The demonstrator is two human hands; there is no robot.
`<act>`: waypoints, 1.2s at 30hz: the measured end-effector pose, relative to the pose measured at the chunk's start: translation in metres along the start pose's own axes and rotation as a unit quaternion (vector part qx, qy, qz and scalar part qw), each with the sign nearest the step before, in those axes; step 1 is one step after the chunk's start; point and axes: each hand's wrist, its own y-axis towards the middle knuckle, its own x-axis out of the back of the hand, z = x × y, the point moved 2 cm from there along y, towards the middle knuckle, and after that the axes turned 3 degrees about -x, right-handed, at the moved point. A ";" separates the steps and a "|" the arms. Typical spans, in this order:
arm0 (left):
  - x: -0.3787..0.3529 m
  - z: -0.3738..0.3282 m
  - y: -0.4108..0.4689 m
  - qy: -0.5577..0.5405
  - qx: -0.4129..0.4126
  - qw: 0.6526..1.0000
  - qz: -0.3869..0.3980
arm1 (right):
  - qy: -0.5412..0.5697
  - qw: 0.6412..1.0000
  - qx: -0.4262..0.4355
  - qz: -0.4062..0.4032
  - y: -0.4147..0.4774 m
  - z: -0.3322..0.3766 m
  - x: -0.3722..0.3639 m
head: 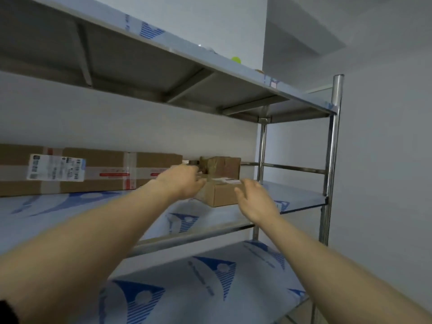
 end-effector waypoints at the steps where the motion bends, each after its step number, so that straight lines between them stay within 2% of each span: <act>1: -0.003 -0.003 0.017 0.003 0.000 1.000 0.003 | 0.002 1.000 0.001 -0.004 0.017 -0.009 -0.001; 7: -0.030 -0.016 0.111 -0.001 0.011 1.000 0.016 | 0.011 1.000 0.000 -0.019 0.118 -0.070 -0.006; 11: -0.046 -0.019 0.172 -0.032 0.070 0.997 -0.010 | 0.046 0.999 0.010 -0.014 0.194 -0.105 -0.010; 14: -0.061 -0.022 0.218 -0.051 0.123 0.991 -0.024 | 0.077 0.997 0.029 0.012 0.249 -0.126 -0.018; 17: -0.076 -0.029 0.263 -0.058 0.172 0.983 -0.005 | 0.108 0.992 0.049 0.049 0.299 -0.145 -0.034; 22: -0.097 -0.037 0.320 -0.053 0.210 0.976 0.023 | 0.115 0.986 0.069 0.102 0.372 -0.164 -0.068; 28: -0.116 -0.033 0.366 -0.060 0.258 0.964 0.033 | 0.141 0.977 0.068 0.143 0.423 -0.171 -0.101; 36: -0.140 -0.025 0.395 -0.114 0.333 0.935 -0.036 | 0.246 0.956 0.043 0.154 0.453 -0.177 -0.122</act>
